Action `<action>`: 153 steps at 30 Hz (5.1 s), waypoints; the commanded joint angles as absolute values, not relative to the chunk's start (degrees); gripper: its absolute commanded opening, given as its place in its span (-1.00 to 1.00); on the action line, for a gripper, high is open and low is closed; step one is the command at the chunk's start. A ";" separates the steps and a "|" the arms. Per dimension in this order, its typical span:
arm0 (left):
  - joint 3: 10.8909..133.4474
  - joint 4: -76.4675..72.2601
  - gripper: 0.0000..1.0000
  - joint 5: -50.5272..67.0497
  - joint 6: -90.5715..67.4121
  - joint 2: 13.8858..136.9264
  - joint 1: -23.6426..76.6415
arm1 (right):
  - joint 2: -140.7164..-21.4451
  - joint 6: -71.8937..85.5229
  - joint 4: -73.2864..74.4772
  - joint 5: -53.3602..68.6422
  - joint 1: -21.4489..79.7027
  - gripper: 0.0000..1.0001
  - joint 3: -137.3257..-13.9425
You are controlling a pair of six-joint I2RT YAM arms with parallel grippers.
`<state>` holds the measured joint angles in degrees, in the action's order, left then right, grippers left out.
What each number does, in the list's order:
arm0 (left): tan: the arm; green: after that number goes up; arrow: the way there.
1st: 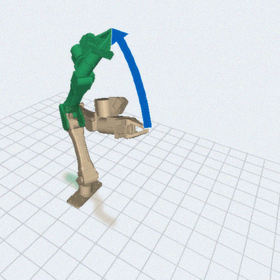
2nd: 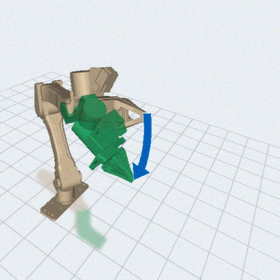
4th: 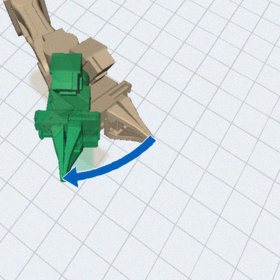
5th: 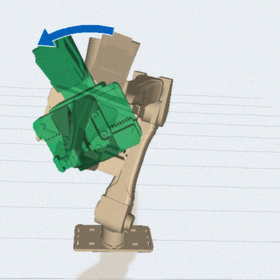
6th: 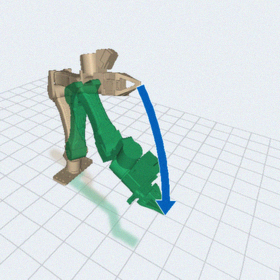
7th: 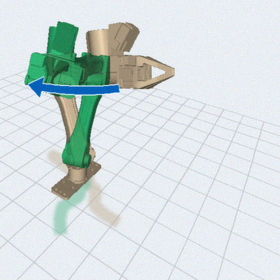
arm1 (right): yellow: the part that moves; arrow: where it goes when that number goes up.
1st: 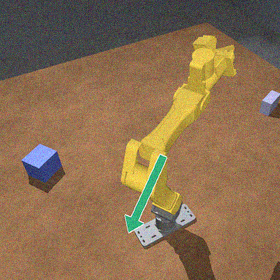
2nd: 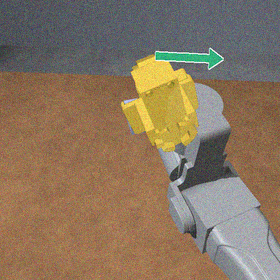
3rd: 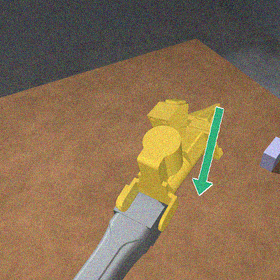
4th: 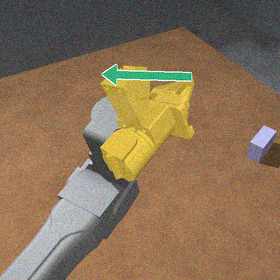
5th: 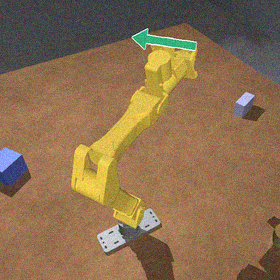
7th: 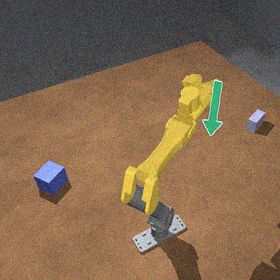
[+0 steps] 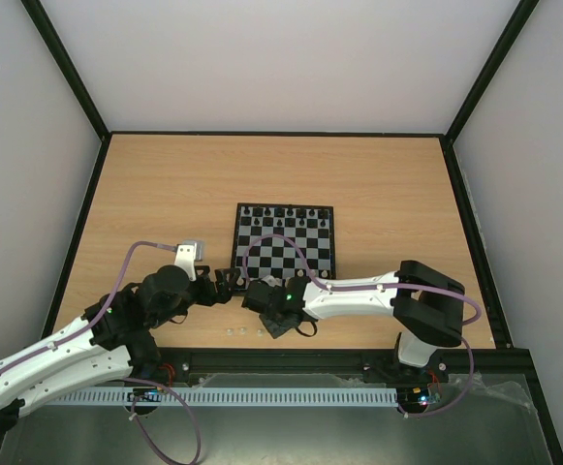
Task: Set up the chess pieces on the board
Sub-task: Pick up the chess piece at the center of the board, then place the chess piece on the chessboard.
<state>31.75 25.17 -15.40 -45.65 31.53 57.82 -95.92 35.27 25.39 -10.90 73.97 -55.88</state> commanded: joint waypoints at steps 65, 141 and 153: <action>31.43 24.22 0.99 -15.42 -44.91 32.67 57.48 | -90.55 26.22 42.10 -17.09 58.21 -0.94 -72.21; 31.67 23.91 0.98 -16.00 -44.65 34.09 57.39 | -104.71 22.59 34.14 -9.84 51.60 -0.68 -70.22; 32.18 23.81 0.98 -16.07 -44.87 34.67 57.39 | -99.53 22.74 34.28 -10.72 51.67 -0.46 -70.74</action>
